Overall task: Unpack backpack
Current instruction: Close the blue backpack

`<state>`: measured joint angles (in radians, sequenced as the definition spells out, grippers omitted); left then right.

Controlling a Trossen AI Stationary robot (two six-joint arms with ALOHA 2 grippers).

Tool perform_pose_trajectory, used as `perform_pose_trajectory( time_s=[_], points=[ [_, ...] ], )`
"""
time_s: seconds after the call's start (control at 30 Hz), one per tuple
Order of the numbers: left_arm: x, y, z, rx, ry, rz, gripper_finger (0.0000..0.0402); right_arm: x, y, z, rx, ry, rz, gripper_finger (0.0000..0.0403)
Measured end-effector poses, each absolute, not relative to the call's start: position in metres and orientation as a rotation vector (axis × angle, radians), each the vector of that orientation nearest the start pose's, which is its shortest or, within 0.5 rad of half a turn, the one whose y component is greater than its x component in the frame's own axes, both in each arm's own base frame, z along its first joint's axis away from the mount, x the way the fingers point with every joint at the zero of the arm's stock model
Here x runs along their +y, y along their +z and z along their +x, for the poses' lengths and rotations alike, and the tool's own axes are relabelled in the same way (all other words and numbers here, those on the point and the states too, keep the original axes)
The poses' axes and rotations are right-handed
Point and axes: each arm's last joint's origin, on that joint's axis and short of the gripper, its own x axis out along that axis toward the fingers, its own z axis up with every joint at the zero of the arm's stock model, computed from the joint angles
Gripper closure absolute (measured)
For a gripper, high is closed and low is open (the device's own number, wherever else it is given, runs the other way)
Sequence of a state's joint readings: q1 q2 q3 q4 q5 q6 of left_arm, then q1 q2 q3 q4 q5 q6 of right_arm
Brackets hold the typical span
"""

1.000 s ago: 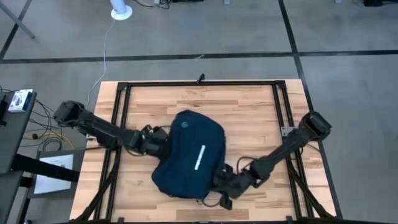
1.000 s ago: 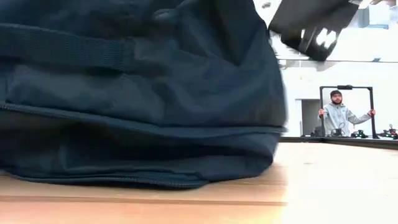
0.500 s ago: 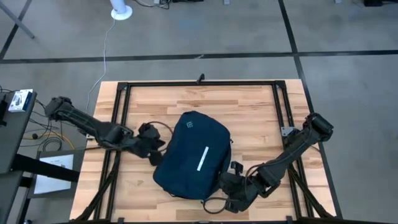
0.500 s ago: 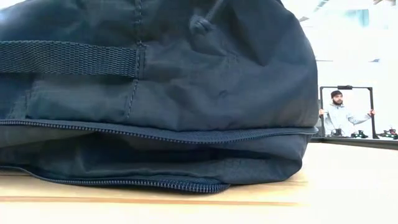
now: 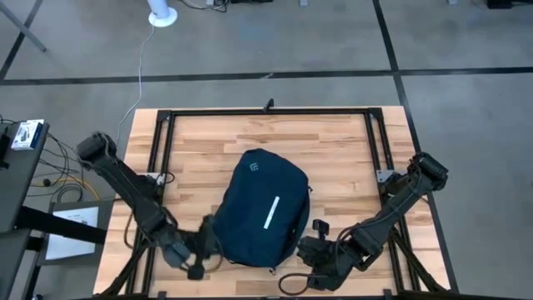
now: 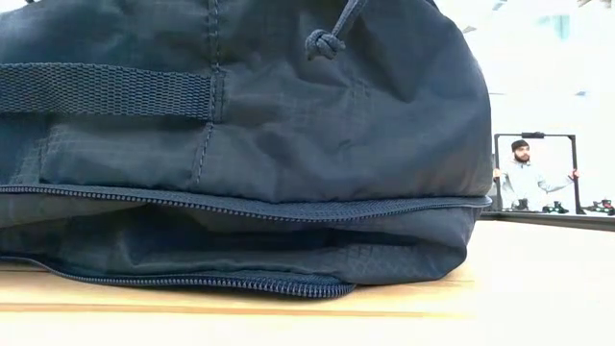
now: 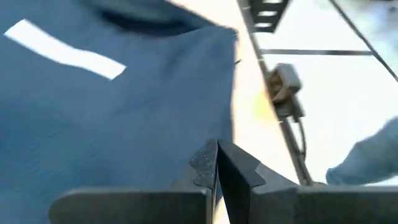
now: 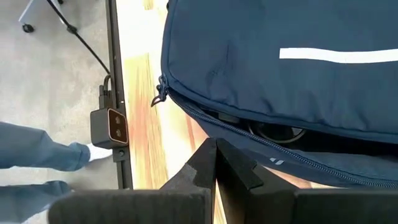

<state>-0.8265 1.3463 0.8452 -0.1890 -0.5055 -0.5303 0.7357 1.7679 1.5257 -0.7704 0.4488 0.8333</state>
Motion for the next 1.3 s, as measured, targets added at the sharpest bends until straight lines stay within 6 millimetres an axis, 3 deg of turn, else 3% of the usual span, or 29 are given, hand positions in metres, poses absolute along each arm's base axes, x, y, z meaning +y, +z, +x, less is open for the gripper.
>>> perform_pose_trajectory(
  time_s=[0.17, 0.37, 0.57, 0.67, 0.8, 1.3],
  points=[
    [-0.217, 0.227, 0.221, 0.566, -0.145, -0.043, 0.0393, 0.241, 0.279, 0.284, 0.877, -0.094, 0.181, 0.0403],
    [-0.239, 0.233, 0.258, 0.569, -0.194, -0.009, 0.0341, 0.242, 0.276, 0.285, 0.875, -0.093, 0.183, 0.0403],
    [-0.257, 0.239, 0.287, 0.582, -0.224, 0.215, 0.0287, 0.243, 0.276, 0.286, 0.871, -0.087, 0.176, 0.0403],
    [-0.265, 0.237, 0.297, 0.618, -0.198, 0.408, 0.0273, 0.243, 0.276, 0.286, 0.869, -0.081, 0.166, 0.0403],
    [-0.276, 0.233, 0.308, 0.685, -0.204, 0.523, 0.0262, 0.243, 0.277, 0.286, 0.868, -0.079, 0.164, 0.0403],
    [-0.262, 0.214, 0.323, 0.807, -0.080, 0.576, 0.0244, 0.252, 0.282, 0.288, 0.795, -0.020, 0.204, 0.0403]
  ],
)
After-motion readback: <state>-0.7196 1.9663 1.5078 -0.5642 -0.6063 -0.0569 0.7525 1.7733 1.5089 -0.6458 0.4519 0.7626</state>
